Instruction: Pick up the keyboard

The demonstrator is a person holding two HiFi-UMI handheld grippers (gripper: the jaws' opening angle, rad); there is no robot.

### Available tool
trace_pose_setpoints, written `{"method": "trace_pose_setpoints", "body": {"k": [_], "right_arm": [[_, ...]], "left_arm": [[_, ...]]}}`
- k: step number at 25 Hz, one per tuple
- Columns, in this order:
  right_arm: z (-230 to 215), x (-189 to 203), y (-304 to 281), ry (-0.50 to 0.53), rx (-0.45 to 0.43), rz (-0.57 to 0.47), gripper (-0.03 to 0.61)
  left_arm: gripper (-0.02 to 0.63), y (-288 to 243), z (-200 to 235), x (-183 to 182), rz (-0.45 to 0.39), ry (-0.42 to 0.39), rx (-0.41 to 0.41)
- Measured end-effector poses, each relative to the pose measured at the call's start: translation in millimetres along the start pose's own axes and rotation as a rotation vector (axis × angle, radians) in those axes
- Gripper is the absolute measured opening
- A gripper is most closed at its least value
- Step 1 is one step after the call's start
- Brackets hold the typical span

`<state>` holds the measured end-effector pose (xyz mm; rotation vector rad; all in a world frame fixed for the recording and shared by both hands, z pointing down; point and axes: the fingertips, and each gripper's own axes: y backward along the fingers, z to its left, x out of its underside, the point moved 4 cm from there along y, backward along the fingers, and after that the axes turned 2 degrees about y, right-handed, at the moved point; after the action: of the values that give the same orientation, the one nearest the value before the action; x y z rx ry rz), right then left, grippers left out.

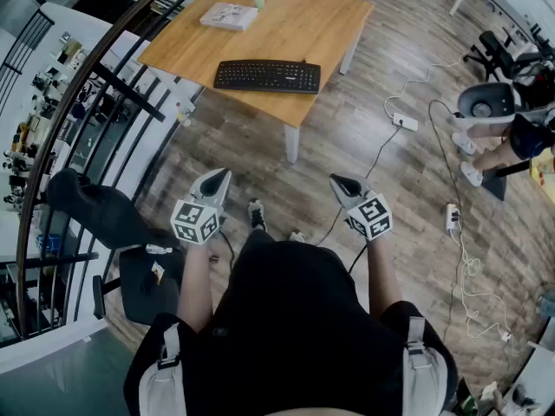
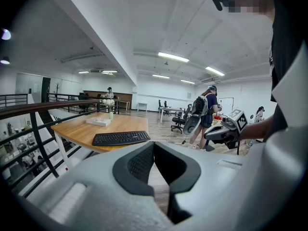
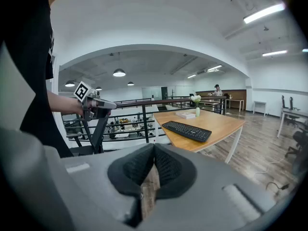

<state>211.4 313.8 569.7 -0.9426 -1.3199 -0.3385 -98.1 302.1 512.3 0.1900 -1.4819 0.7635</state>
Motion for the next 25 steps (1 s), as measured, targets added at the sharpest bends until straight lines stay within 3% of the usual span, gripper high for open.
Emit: {"method": "trace_pose_setpoints", "body": {"k": [10, 25], "right_arm": [[-6, -6, -26, -0.078, 0.039, -0.012, 0.003], [-31, -37, -94, -0.094, 0.115, 0.028, 0.003]], "left_arm": [[0.012, -5, 30, 4, 0.020, 0.031, 0.005], [0.012, -48, 104, -10, 0.020, 0.084, 0.064]]}}
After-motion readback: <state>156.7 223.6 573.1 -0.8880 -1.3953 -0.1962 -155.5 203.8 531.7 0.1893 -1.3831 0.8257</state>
